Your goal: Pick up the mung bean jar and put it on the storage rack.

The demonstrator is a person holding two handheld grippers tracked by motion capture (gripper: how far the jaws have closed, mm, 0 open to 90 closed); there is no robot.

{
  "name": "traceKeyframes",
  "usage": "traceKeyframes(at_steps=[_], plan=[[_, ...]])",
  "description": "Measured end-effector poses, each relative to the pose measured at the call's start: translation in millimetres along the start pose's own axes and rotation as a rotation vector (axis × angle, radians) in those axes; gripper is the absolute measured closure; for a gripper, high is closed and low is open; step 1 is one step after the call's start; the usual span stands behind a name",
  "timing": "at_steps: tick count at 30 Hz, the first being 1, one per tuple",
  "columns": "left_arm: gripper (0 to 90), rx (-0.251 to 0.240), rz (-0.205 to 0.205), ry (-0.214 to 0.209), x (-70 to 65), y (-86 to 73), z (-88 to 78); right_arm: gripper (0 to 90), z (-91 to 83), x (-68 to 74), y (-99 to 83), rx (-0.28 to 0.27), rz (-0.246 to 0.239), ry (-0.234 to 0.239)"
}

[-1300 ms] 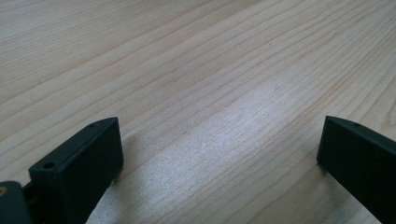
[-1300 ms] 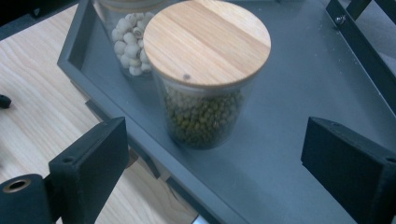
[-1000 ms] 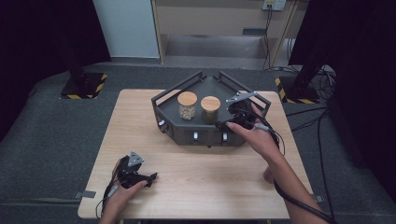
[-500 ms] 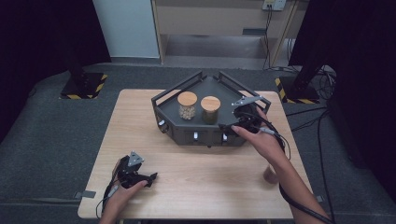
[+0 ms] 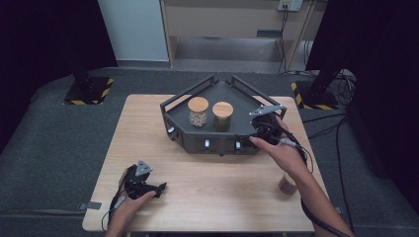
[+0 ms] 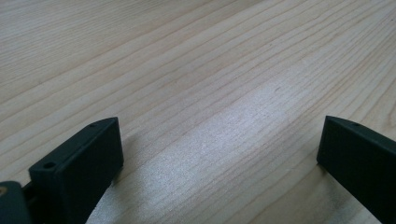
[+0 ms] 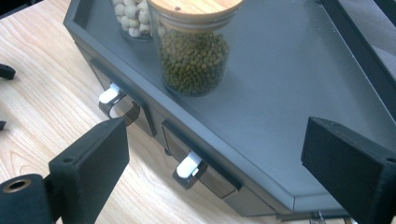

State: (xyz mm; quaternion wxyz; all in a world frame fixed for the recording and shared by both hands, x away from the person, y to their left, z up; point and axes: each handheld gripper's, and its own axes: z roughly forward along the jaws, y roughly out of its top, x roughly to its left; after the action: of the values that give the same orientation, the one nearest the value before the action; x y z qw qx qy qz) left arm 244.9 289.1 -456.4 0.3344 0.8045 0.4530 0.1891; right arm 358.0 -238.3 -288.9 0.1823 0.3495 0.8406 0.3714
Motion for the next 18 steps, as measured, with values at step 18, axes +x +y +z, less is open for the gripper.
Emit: traceKeyframes(at_steps=[18], plan=[[0.0, 0.0, -0.002, 0.002, -0.4, 0.1, 0.1, 7.8, -26.4, -4.9, -30.5, -0.001, 0.031, -0.029]])
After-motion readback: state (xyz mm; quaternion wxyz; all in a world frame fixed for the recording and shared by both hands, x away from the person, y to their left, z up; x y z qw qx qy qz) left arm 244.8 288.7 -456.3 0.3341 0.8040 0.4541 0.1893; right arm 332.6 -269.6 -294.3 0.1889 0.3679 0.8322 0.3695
